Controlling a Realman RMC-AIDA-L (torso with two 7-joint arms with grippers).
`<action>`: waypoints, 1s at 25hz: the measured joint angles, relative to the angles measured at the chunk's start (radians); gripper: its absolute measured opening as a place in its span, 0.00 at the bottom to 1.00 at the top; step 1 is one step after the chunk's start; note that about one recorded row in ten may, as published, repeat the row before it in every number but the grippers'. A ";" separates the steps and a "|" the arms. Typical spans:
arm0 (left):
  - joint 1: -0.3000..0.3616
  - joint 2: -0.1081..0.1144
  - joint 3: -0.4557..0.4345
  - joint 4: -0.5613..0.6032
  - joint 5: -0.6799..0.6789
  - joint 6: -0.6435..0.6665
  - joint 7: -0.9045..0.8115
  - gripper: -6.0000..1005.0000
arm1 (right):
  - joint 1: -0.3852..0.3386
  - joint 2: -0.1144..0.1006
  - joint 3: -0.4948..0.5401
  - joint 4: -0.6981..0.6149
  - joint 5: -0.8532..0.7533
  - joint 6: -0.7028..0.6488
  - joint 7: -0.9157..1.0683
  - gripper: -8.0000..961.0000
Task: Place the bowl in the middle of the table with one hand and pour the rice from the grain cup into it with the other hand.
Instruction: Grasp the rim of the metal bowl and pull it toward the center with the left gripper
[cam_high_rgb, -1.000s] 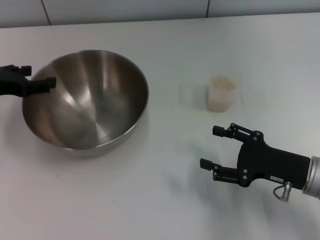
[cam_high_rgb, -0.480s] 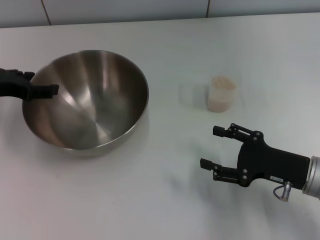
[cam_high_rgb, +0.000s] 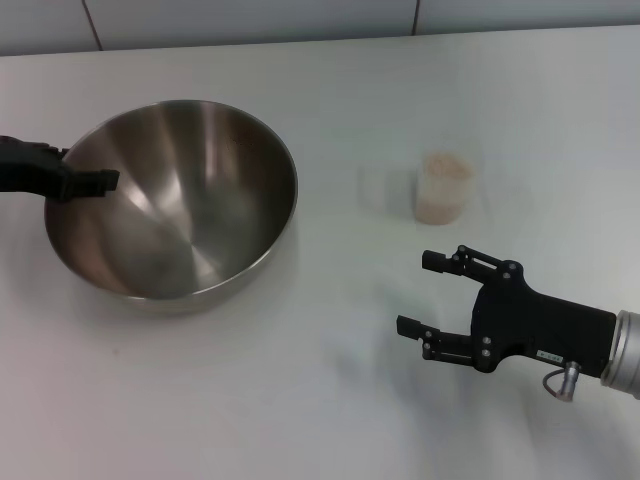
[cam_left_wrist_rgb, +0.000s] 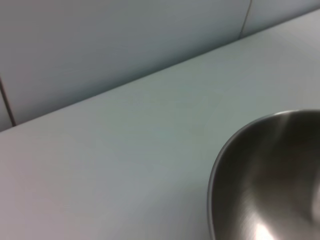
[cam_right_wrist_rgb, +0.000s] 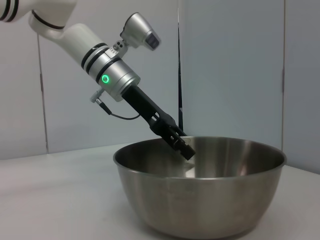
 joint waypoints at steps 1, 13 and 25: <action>-0.006 -0.001 0.000 0.001 0.014 0.000 -0.006 0.68 | 0.000 0.000 0.000 0.000 0.000 0.000 0.000 0.85; -0.031 -0.004 0.001 0.007 0.059 0.002 -0.035 0.28 | 0.002 0.000 0.000 0.000 0.000 0.000 0.000 0.85; -0.049 0.009 -0.013 0.017 0.054 0.046 -0.068 0.06 | 0.001 0.000 0.000 0.000 0.000 0.000 0.000 0.85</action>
